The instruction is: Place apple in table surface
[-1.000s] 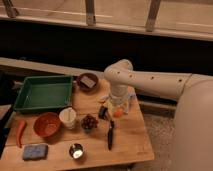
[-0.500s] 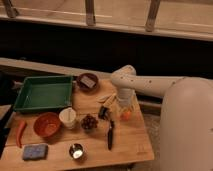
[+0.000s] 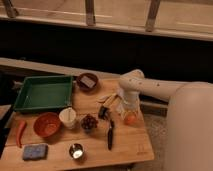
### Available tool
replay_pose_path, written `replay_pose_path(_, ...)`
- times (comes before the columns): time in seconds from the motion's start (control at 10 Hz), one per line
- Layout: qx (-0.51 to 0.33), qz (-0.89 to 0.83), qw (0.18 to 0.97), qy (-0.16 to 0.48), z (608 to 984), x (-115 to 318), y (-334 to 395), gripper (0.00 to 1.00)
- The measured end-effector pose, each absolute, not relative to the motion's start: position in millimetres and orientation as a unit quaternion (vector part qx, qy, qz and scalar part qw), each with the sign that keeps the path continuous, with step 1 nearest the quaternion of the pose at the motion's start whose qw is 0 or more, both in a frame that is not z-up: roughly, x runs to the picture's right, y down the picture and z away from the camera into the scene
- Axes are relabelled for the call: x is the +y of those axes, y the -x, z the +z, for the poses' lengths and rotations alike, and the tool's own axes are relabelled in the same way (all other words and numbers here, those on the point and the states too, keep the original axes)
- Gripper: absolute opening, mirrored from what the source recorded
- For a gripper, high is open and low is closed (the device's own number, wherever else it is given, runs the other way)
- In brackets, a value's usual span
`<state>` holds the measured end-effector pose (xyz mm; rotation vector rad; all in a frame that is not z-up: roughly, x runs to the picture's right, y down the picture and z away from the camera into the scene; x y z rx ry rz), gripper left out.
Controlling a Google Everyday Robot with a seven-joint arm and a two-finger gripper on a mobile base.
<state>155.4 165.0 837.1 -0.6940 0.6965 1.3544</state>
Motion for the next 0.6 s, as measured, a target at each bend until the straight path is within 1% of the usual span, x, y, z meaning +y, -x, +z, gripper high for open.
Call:
replay_pose_path(0.1, 0.303, 0.596, 0.673, 0.315, 836.5, 169.6, -143.9, 0.45)
replay_pose_path(0.4, 0.280, 0.595, 0.682, 0.318, 833.3, 164.0, -123.5, 0.70)
replay_pose_path(0.5, 0.279, 0.595, 0.684, 0.318, 830.6, 162.8, -123.7, 0.73)
replay_pose_path(0.6, 0.278, 0.593, 0.685, 0.319, 828.8, 163.4, -124.2, 0.73)
